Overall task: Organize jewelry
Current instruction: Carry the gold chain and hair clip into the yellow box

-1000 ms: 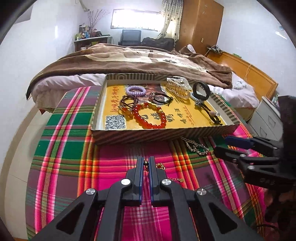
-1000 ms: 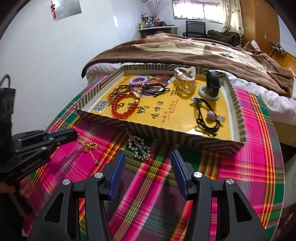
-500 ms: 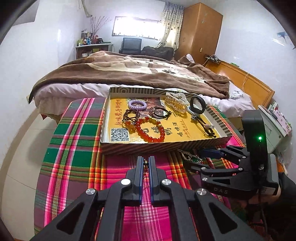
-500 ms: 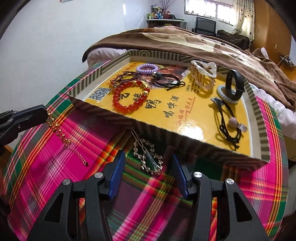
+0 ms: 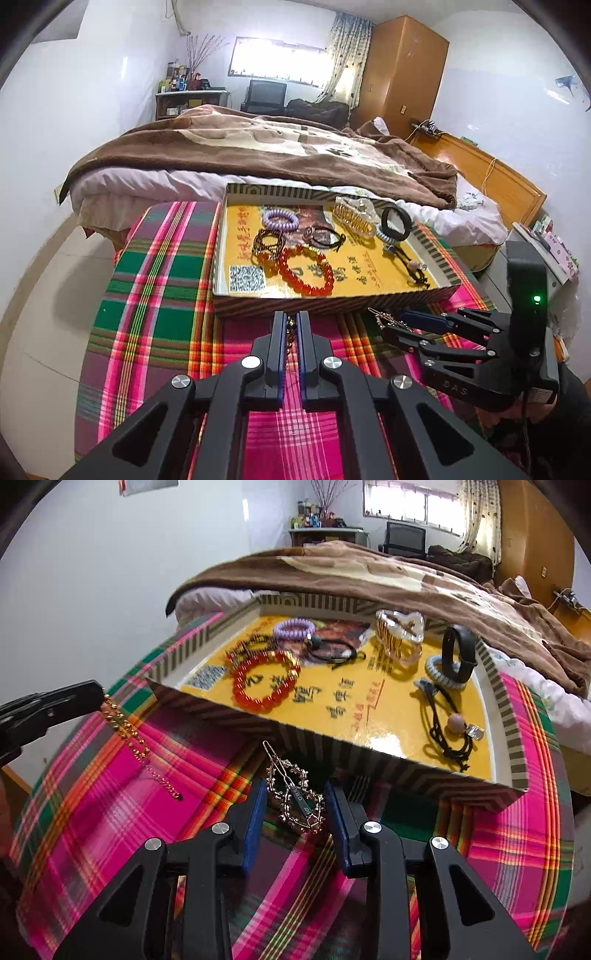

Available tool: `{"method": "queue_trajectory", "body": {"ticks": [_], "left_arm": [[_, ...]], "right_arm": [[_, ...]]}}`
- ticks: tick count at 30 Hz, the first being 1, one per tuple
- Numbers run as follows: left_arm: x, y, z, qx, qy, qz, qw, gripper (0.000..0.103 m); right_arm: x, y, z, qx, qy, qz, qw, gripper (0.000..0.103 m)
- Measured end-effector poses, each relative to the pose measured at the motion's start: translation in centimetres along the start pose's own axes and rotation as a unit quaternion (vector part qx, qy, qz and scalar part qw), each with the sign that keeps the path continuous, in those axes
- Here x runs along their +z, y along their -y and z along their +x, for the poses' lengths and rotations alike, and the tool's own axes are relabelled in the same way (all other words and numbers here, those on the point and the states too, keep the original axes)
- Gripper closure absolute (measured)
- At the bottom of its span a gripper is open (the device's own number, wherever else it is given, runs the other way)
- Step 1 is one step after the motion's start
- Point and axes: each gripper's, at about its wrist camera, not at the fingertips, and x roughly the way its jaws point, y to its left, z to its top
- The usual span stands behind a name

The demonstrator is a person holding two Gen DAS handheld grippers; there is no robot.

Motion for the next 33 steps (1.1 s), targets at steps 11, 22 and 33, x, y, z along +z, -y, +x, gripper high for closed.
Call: {"method": "queue_trajectory", "body": {"ticks": [11, 22, 33], "left_arm": [[3.4, 2.0, -1.2, -0.012, 0.016, 0.033, 0.9993, 0.098], [9.5, 5.4, 0.3, -0.063, 0.037, 0.056, 0.9958, 0.098], [10.4, 7.2, 9.5, -0.122, -0.027, 0.039, 0.9913, 0.098]], "right_arm": [[2.4, 1.8, -4.8, -0.007, 0.064, 0.031, 0.997, 0.069], [3.8, 5.3, -5.4, -0.038, 0.073, 0.076, 0.994, 0.069], [4.1, 7.9, -1.6, -0.045, 0.038, 0.097, 0.994, 0.069]]}}
